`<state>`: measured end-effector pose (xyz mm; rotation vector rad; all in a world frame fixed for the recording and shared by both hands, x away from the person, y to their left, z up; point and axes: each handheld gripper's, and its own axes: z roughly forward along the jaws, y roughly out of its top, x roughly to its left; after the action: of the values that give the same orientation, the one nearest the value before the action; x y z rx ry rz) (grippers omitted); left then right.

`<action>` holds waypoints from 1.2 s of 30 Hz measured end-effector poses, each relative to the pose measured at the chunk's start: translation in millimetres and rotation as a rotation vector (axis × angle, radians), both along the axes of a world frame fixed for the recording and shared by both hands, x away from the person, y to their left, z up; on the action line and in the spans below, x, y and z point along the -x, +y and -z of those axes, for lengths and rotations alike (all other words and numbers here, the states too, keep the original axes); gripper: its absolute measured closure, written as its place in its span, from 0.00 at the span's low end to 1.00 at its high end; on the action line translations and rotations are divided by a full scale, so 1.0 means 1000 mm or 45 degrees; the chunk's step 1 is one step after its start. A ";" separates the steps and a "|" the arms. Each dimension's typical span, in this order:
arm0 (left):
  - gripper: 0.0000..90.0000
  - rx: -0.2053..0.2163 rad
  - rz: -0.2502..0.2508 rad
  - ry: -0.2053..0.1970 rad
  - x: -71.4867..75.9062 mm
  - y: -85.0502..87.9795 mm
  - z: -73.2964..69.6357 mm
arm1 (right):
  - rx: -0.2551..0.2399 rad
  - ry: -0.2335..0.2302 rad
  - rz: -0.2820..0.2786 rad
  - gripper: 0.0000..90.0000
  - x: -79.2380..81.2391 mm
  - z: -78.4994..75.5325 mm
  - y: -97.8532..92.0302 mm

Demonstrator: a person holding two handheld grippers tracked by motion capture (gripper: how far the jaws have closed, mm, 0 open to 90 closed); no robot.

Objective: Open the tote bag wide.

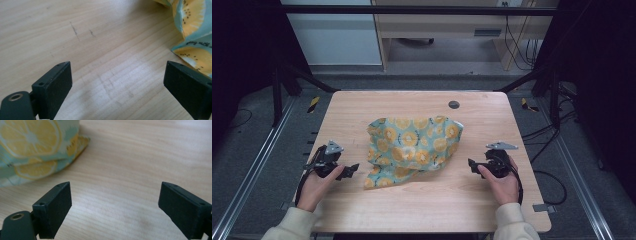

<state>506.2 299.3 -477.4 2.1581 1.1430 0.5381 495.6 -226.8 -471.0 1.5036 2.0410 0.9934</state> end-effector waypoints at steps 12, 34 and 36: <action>0.08 -0.028 0.006 0.006 0.000 -0.004 0.001 | 0.048 -0.028 -0.143 0.14 -0.017 -0.048 0.014; 0.09 -0.041 0.005 0.011 -0.001 -0.003 0.002 | 0.149 -0.055 -0.430 0.20 -0.089 -0.109 0.099; 0.09 -0.038 0.006 0.011 -0.001 -0.003 0.002 | 0.123 -0.025 -0.434 0.21 -0.096 -0.104 0.101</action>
<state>507.4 296.4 -479.3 2.1900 1.1414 0.5480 591.7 -125.9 -366.6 1.1146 2.3447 1.0093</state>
